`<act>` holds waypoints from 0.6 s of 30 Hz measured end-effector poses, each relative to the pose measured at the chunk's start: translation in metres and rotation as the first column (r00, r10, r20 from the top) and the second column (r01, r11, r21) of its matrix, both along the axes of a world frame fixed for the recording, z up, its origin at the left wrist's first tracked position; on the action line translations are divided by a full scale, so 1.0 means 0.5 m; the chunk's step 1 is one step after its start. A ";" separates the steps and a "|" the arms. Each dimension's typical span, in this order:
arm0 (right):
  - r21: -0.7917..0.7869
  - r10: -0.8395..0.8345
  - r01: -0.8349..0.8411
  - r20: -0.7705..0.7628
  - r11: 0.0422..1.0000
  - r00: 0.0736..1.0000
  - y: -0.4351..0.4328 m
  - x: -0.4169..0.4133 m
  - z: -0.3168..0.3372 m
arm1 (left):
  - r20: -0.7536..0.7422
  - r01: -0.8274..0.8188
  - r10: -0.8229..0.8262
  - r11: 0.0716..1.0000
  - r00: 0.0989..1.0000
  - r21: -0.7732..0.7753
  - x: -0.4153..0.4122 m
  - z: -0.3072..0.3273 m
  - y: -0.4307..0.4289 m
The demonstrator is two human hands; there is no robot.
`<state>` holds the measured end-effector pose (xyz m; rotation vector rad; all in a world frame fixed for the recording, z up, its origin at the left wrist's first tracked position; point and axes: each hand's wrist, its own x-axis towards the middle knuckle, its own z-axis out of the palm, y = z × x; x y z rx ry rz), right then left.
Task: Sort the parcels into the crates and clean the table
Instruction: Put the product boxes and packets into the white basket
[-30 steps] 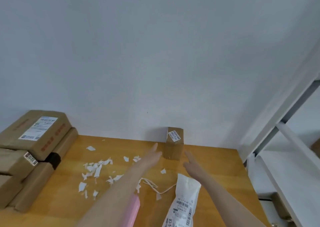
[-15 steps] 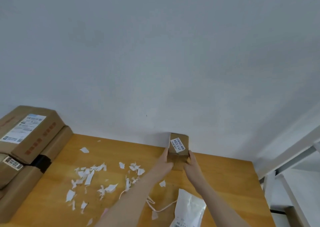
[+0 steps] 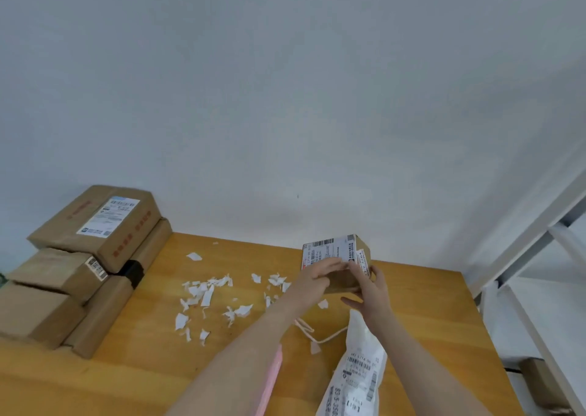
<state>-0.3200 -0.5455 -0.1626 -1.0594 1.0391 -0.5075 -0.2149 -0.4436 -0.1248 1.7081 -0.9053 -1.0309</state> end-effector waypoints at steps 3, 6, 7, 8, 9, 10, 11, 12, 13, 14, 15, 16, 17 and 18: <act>-0.080 0.014 -0.018 -0.047 0.997 0.999 0.085 -0.013 0.039 | 0.041 0.031 -0.031 1.000 0.999 -0.005 -0.001 0.025 0.096; -0.130 0.024 -0.030 -0.049 0.991 0.999 0.175 -0.027 0.085 | 0.213 0.044 -0.044 0.999 0.976 0.006 0.010 0.044 0.189; -0.136 0.030 -0.035 -0.036 0.990 0.999 0.190 -0.030 0.095 | 0.304 0.010 -0.010 1.000 0.953 0.004 0.019 0.044 0.205; -0.145 0.024 -0.027 -0.021 0.989 0.999 0.232 -0.039 0.106 | 0.369 -0.038 0.040 0.999 0.928 -0.011 0.022 0.051 0.251; -0.138 0.018 -0.017 0.007 0.990 1.000 0.257 -0.043 0.115 | 0.387 -0.095 0.101 0.995 0.917 -0.035 0.030 0.053 0.280; -0.131 0.009 -0.004 0.038 0.991 0.999 0.294 -0.051 0.122 | 0.335 -0.148 0.150 0.989 0.930 -0.030 0.033 0.057 0.324; -0.118 0.002 0.007 0.070 0.993 0.998 0.322 -0.058 0.128 | 0.244 -0.188 0.182 0.982 0.952 -0.001 0.035 0.059 0.359; -0.105 0.003 0.008 0.099 0.994 0.995 0.346 -0.065 0.133 | 0.134 -0.208 0.199 0.977 0.971 0.051 0.039 0.059 0.390; -0.086 0.008 0.002 0.121 0.996 0.993 0.378 -0.069 0.136 | 0.034 -0.201 0.198 0.975 0.980 0.099 0.042 0.061 0.428; -0.064 0.024 -0.015 0.138 0.998 0.990 0.406 -0.071 0.138 | -0.038 -0.174 0.181 0.975 0.983 0.137 0.043 0.064 0.463; -0.046 0.046 -0.039 0.148 0.998 0.988 0.433 -0.070 0.141 | -0.089 -0.133 0.147 0.981 0.985 0.144 0.042 0.062 0.496; -0.038 0.077 -0.072 0.149 0.997 0.986 0.457 -0.065 0.143 | -0.126 -0.085 0.102 0.988 0.987 0.130 0.040 0.062 0.526; -0.038 0.113 -0.109 0.138 0.993 0.984 0.480 -0.058 0.146 | -0.148 -0.058 0.075 0.991 0.986 0.117 0.036 0.062 0.552; -0.039 0.149 -0.145 0.122 0.989 0.981 0.500 -0.049 0.148 | -0.156 -0.060 0.077 0.992 0.985 0.109 0.035 0.062 0.575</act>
